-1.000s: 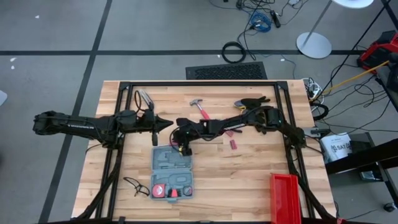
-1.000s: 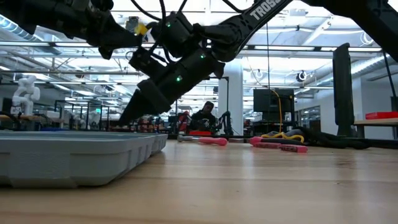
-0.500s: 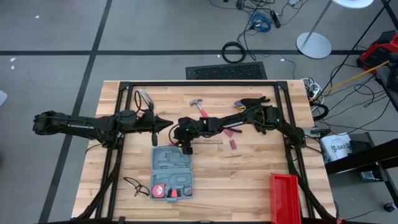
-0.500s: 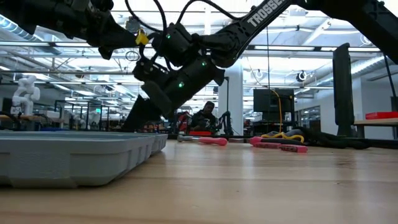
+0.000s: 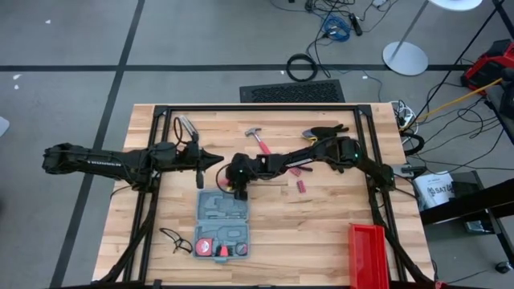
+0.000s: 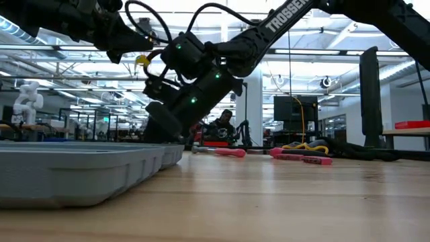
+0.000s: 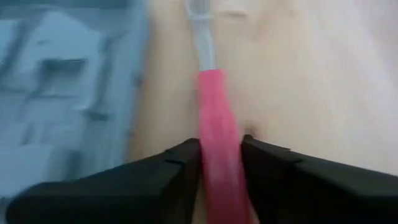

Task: Prefit tool cases
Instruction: Remove the pink screwdriver from the gray prefit tool case

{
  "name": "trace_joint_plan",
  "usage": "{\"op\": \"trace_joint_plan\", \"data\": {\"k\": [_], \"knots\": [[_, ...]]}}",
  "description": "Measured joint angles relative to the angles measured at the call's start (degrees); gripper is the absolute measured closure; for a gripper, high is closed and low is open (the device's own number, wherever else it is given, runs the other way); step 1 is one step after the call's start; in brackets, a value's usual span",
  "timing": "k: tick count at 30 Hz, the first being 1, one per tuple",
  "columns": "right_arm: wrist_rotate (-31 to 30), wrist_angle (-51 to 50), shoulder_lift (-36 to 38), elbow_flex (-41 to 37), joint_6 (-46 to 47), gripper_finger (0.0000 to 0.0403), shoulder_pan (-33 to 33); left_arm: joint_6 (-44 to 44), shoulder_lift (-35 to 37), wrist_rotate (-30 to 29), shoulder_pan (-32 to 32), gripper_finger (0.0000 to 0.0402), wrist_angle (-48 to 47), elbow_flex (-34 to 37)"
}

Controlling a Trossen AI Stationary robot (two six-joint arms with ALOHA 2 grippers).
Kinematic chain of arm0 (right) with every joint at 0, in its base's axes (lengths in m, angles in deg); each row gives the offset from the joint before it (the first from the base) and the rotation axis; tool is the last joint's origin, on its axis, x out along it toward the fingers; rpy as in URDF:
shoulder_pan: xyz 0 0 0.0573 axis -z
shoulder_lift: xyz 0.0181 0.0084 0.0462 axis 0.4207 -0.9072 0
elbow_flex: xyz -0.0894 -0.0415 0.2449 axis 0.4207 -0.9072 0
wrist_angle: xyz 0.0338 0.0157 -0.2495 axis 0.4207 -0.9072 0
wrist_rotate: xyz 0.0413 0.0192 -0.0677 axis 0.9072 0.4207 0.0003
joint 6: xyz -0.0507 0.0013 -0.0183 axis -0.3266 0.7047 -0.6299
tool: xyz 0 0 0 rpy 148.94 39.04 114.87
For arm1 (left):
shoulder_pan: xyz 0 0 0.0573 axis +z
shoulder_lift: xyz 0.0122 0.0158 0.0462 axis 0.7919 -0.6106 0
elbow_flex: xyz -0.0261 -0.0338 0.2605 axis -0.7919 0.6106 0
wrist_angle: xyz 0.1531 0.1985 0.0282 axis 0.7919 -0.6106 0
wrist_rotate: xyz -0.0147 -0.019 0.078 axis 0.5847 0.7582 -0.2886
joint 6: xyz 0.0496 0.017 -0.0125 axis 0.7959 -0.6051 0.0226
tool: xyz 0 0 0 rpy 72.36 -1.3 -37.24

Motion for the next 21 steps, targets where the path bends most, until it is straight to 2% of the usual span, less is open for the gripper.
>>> {"op": "trace_joint_plan", "data": {"k": [1, 7, 10, 17, 21], "knots": [[-0.6, -1.7, 0.5, 0.0, 1.7, 0.0331, 0.5, 0.0, 0.0, 0.0, 0.0, 0.0402, 0.0, 0.0], [-3.9, -12.5, 1.7, 0.1, 16.0, 0.0331, 1.6, 0.2, 0.0, -0.3, 0.0, 0.0401, 0.0, 0.0], [-7.6, -18.3, 1.8, 0.2, 21.2, 0.0331, 0.8, 0.3, 0.0, -0.2, 0.0, 0.0402, -0.1, 0.0], [-14.7, -24.1, 3.8, 0.0, 26.5, 0.0331, -3.7, 1.4, 0.0, -0.2, 0.0, 0.0402, -0.5, 0.0], [-16.7, -32.4, 7.1, -0.4, 30.9, 0.0331, -5.3, 1.5, 0.0, -0.2, 0.0, 0.0401, -0.5, 0.0]]}}
